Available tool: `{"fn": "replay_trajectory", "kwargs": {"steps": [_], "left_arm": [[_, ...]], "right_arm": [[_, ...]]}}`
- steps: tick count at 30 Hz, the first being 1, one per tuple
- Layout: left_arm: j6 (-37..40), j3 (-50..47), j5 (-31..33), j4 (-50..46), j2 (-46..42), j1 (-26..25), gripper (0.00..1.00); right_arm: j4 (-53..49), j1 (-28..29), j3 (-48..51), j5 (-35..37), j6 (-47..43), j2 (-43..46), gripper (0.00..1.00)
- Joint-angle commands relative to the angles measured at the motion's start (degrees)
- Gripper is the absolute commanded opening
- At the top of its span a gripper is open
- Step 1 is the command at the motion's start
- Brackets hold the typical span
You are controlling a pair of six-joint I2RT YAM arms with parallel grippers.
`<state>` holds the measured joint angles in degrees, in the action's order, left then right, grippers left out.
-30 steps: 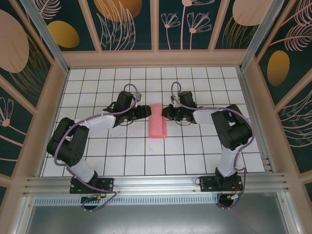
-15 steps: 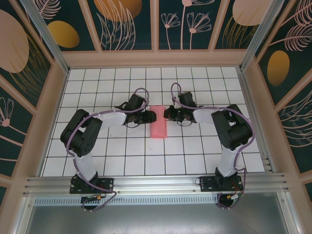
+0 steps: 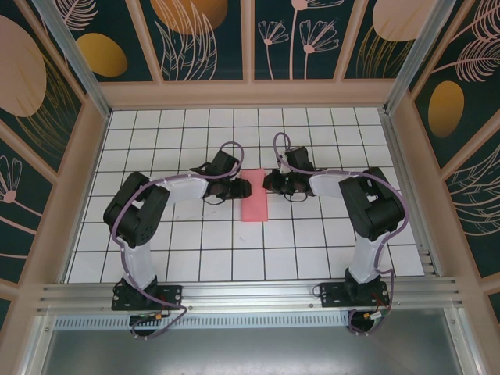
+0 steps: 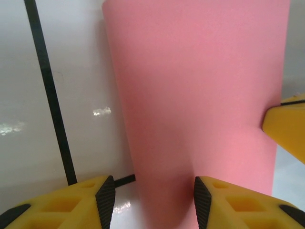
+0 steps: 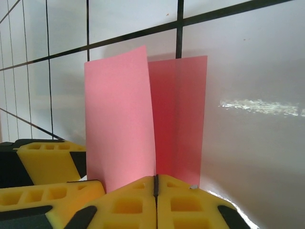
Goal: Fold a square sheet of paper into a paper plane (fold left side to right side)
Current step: First fold in half a square sheet of paper at the center of the table.
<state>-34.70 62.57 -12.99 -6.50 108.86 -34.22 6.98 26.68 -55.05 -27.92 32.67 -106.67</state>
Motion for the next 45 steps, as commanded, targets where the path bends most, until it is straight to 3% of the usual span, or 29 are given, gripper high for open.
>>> {"fn": "replay_trajectory", "kwargs": {"steps": [1,13,45], "left_arm": [[1.3,1.9,1.2,-2.5,1.7,-0.8,0.51],[2.0,2.8,2.1,-3.6,3.1,-1.3,0.50],[5.0,6.0,3.7,-7.2,5.3,-2.2,0.52]], "right_arm": [[-1.3,-0.4,-1.3,1.5,-1.4,0.2,0.17],[-6.3,-3.3,2.6,8.8,-4.4,7.9,0.43],[-5.8,-5.1,6.0,7.7,-4.6,10.6,0.45]]}}
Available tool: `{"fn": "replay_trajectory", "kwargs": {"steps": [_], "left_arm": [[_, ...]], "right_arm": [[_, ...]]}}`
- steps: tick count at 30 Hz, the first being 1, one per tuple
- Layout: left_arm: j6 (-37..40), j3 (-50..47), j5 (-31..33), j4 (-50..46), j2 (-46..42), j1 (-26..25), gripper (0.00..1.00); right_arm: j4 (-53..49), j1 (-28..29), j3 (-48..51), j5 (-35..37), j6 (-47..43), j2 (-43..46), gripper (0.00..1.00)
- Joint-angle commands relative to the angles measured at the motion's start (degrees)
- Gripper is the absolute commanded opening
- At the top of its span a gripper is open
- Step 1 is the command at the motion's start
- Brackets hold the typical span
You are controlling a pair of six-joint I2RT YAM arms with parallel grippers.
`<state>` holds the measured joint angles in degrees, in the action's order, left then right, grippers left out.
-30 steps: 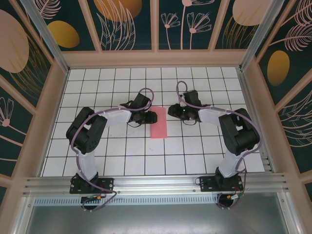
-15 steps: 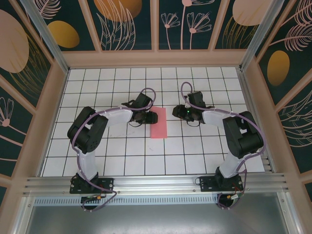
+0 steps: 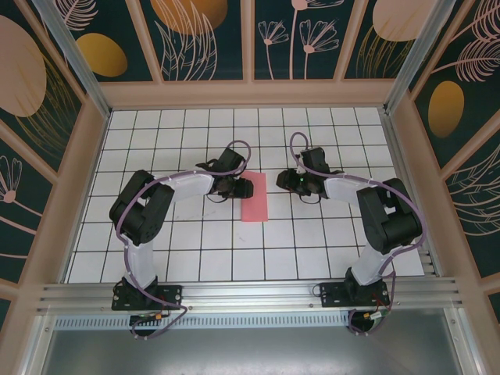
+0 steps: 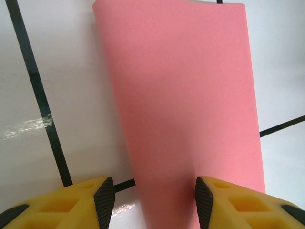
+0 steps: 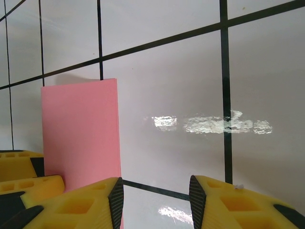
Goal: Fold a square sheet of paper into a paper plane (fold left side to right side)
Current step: First fold in half a square sheet of paper at the center of the table, then hold the square sheet of paper at the center of the table.
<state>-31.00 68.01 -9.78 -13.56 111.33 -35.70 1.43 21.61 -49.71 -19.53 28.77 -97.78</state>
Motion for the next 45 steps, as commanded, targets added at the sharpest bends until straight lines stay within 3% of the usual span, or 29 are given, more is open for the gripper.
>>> {"fn": "replay_trajectory", "kwargs": {"steps": [1,20,31,45], "left_arm": [[1.3,0.6,0.5,-0.2,2.8,-0.7,0.52],[1.2,1.0,0.8,-0.4,3.5,-0.9,0.52],[1.2,0.9,0.9,-0.4,3.7,-1.0,0.52],[1.2,0.9,1.0,-0.4,3.6,-0.9,0.52]], "right_arm": [[-0.1,0.0,0.7,-0.8,-0.7,1.6,0.45],[1.2,2.6,-0.8,-3.6,0.4,-0.5,0.41],[2.3,5.7,-2.9,-6.3,2.0,-4.1,0.21],[-1.0,8.4,-6.8,-4.9,1.5,-9.5,0.18]]}}
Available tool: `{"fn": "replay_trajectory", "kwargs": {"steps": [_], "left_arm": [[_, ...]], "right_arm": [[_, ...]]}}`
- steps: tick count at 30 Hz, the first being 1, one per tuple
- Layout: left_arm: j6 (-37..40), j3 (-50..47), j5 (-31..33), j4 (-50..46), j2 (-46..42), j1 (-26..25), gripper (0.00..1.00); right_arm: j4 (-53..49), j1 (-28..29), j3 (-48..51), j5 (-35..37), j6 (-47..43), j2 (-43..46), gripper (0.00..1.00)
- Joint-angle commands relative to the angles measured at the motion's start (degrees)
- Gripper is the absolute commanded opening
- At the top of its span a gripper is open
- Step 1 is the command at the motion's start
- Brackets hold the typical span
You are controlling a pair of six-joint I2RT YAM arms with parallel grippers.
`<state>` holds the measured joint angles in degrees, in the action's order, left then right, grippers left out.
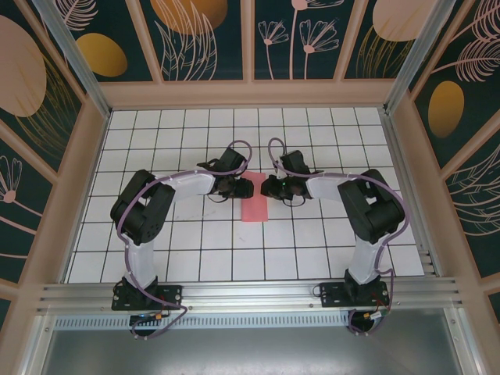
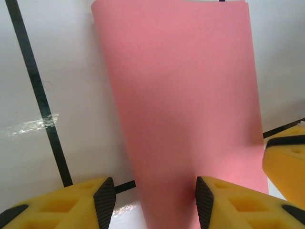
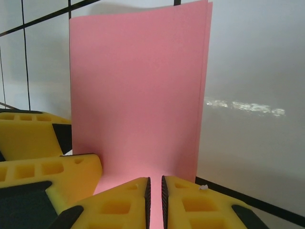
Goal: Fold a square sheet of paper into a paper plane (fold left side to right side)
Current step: Hold the square sheet of paper at the center of the table.
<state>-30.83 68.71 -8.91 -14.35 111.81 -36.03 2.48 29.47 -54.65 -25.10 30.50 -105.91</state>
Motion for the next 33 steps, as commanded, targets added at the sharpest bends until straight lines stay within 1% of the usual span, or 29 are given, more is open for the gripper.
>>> {"fn": "replay_trajectory", "kwargs": {"steps": [1,11,18,23,26,28,33], "left_arm": [[1.0,0.2,0.1,0.4,3.1,-0.6,0.52],[1.0,0.2,1.8,0.0,0.4,-0.7,0.52],[1.0,1.7,4.2,-2.5,-5.6,-0.2,0.58],[0.3,1.4,3.7,-2.5,-10.6,0.3,0.59],[-0.3,0.4,0.4,-0.7,-12.5,0.2,0.57],[-0.8,-0.5,-2.9,1.4,-12.9,0.2,0.54],[-2.4,-1.8,-10.5,6.3,-10.7,0.2,0.51]], "right_arm": [[-2.4,0.6,-1.9,0.9,-0.4,-1.7,0.18],[-7.2,0.6,-1.8,3.7,-2.0,-4.0,0.18],[-8.9,0.6,-1.9,4.5,-2.7,-5.2,0.17],[-9.2,0.7,-2.1,4.7,-2.7,-5.8,0.17],[-9.0,0.8,-2.1,4.7,-2.7,-5.9,0.17],[-8.8,0.9,-2.0,4.8,-2.6,-5.8,0.18],[-8.7,1.2,-2.3,4.8,-2.5,-6.1,0.18]]}}
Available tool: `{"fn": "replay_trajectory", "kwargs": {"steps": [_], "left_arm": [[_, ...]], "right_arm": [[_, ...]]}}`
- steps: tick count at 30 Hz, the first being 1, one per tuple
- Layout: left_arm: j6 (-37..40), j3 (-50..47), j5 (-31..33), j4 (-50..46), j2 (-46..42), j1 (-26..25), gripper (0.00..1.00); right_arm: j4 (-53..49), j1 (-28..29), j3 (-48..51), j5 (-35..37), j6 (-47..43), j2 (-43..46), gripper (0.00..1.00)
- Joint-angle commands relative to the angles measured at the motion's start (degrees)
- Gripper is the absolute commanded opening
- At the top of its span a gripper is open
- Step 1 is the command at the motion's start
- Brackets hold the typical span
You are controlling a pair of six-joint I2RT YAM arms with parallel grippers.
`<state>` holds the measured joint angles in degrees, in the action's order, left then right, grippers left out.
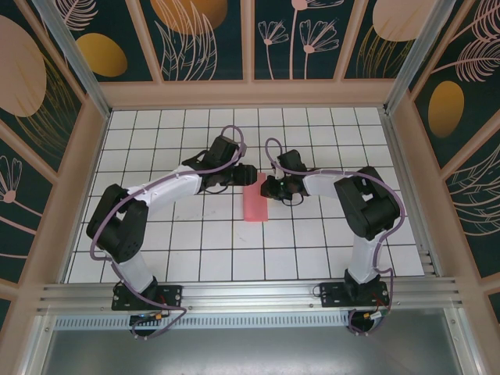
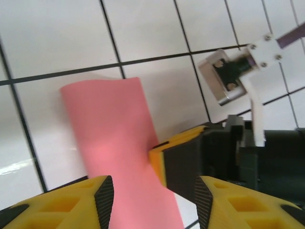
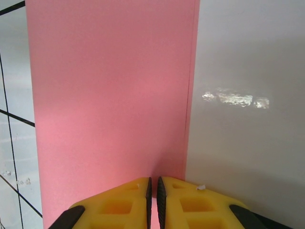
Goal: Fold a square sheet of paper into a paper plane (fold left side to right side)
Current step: Hold the square sheet of paper at the center of the table.
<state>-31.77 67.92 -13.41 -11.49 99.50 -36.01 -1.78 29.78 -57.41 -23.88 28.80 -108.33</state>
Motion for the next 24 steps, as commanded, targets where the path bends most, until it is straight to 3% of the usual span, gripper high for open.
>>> {"fn": "replay_trajectory", "kwargs": {"steps": [1,24], "left_arm": [[-1.8,-1.1,-7.1,4.3,2.3,0.2,0.50],[-1.3,-4.1,-2.4,4.4,12.5,0.2,0.44]], "right_arm": [[-4.5,0.9,0.5,3.6,-0.8,-3.7,0.18],[-6.0,1.1,0.0,4.8,-1.6,-3.8,0.17]]}}
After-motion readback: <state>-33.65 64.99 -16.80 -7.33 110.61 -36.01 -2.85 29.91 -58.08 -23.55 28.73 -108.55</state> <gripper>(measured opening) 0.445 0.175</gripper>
